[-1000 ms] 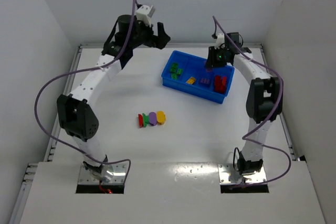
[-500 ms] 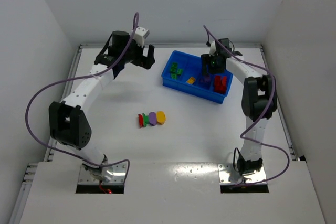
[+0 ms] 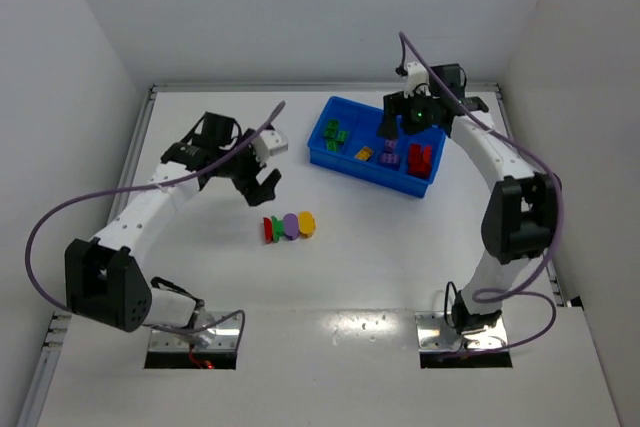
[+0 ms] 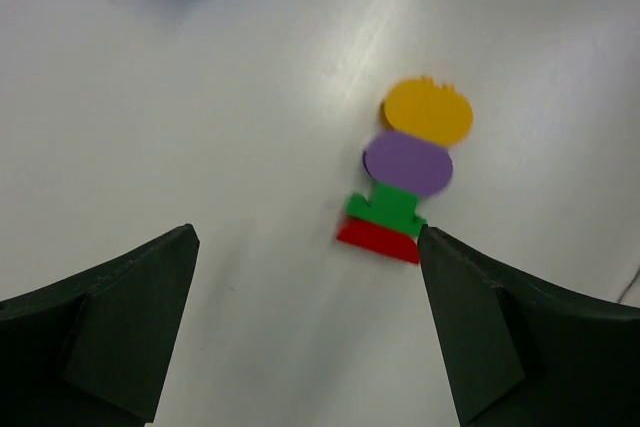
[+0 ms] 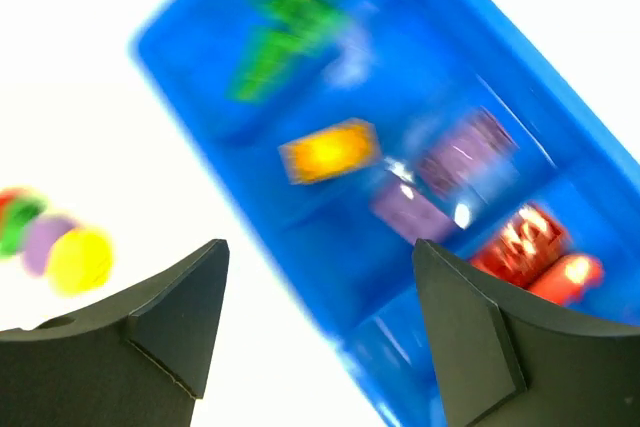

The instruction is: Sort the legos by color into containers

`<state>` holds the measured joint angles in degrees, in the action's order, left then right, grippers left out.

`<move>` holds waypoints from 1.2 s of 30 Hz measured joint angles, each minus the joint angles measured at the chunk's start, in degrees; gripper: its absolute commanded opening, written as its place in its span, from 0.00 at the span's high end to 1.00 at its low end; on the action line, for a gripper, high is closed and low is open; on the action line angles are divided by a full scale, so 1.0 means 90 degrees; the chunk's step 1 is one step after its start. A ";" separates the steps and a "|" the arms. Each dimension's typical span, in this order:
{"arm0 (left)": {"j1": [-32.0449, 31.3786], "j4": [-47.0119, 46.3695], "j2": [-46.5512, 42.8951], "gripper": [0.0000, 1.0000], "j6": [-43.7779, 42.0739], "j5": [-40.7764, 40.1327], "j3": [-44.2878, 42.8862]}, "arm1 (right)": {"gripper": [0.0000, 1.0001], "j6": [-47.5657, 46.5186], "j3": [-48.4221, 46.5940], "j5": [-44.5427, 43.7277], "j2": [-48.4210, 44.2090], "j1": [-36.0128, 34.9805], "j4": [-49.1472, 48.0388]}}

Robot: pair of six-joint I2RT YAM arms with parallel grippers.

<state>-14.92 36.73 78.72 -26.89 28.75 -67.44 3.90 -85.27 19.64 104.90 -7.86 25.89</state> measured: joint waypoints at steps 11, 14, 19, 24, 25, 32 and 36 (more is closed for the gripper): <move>0.0709 -0.0374 -0.0811 0.00 0.0187 -0.0627 0.1299 | 0.19 -0.2931 0.0903 0.2358 -0.0816 -0.1161 0.1229; 0.1037 -0.0770 -0.0937 0.00 0.0653 -0.0821 0.1299 | 0.17 -0.3568 0.1292 0.2215 -0.0816 -0.2011 0.1462; 0.1695 -0.1073 -0.0954 0.00 0.1311 -0.0988 0.1299 | 0.13 -0.4138 0.1411 0.1824 -0.0544 -0.2958 0.1350; 0.2455 -0.1146 -0.0957 0.00 0.1637 -0.1018 0.1299 | 0.12 -0.4301 0.1416 0.1110 0.0024 -0.3347 0.0848; 0.2582 -0.1144 -0.0957 0.00 0.1676 -0.1015 0.1299 | 0.12 -0.4325 0.1416 0.0991 0.0151 -0.3410 0.0770; 0.2922 -0.1151 -0.0964 0.00 0.1761 -0.1008 0.1336 | 0.00 -0.4571 0.1066 0.0663 0.0884 -0.3616 0.0763; 0.2951 -0.1158 -0.0969 0.00 0.1758 -0.1010 0.1394 | 0.00 -0.4624 0.0831 0.0641 0.1081 -0.3665 0.0765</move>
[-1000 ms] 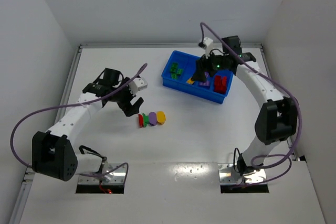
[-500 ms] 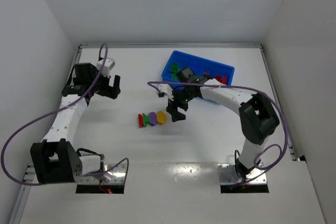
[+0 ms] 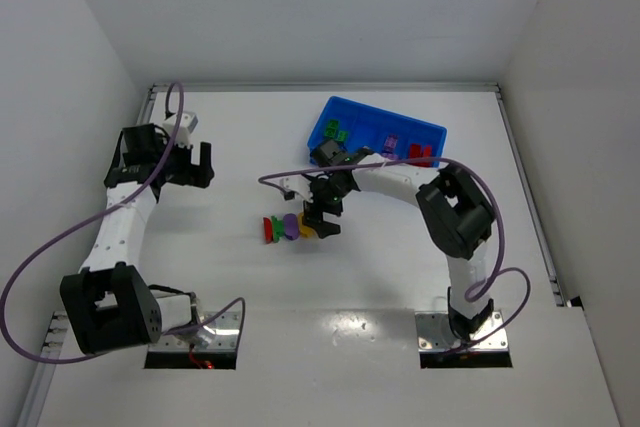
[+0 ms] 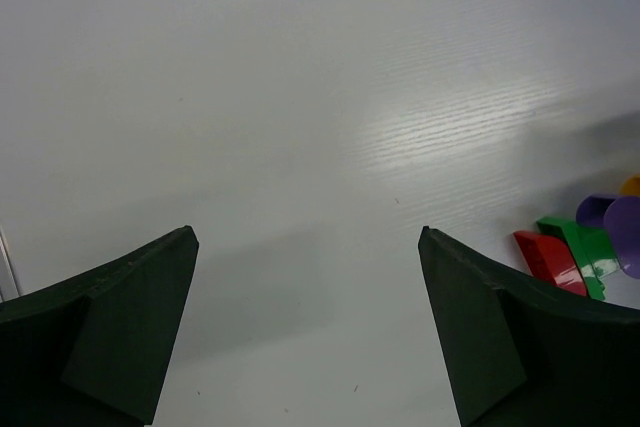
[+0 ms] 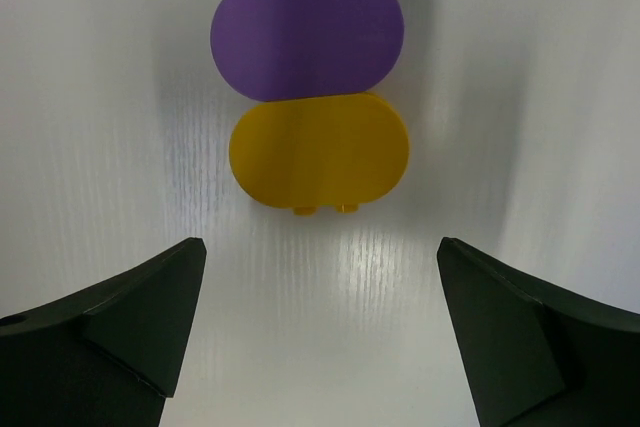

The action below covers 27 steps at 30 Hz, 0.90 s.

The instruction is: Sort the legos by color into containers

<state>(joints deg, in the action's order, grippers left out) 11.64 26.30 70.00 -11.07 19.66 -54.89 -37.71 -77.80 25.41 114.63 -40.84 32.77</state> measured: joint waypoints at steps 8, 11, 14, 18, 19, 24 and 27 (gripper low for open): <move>0.0041 0.0012 -0.0019 0.00 0.0000 0.0000 0.0056 | 0.00 -0.0143 -0.0301 -0.0005 0.0294 -0.0160 0.0158; 0.0041 0.0012 -0.0024 0.00 0.0005 -0.0002 0.0058 | 0.00 -0.0180 -0.0342 -0.0005 0.0379 -0.0211 0.0199; 0.0041 0.0012 -0.0024 0.00 0.0015 0.0000 0.0061 | 0.00 -0.0199 -0.0423 -0.0005 0.0491 -0.0257 0.0221; 0.0041 0.0012 -0.0024 0.00 0.0024 -0.0002 0.0061 | 0.00 -0.0202 -0.0571 -0.0005 0.0663 -0.0306 0.0221; 0.0041 0.0012 -0.0024 0.00 0.0024 0.0000 0.0061 | 0.00 -0.0202 -0.0602 -0.0005 0.0702 -0.0311 0.0214; 0.0041 0.0012 -0.0024 0.00 0.0027 -0.0002 0.0061 | 0.00 -0.0204 -0.0809 0.0002 0.0872 -0.0313 0.0216; 0.0041 0.0012 -0.0024 0.00 0.0024 0.0000 0.0061 | 0.00 -0.0204 -0.1010 0.0007 0.1013 -0.0313 0.0223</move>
<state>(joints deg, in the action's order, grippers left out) 12.01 26.41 69.78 -10.85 19.66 -54.35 -39.55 -86.89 25.47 123.74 -43.66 34.79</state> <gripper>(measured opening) 0.997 0.997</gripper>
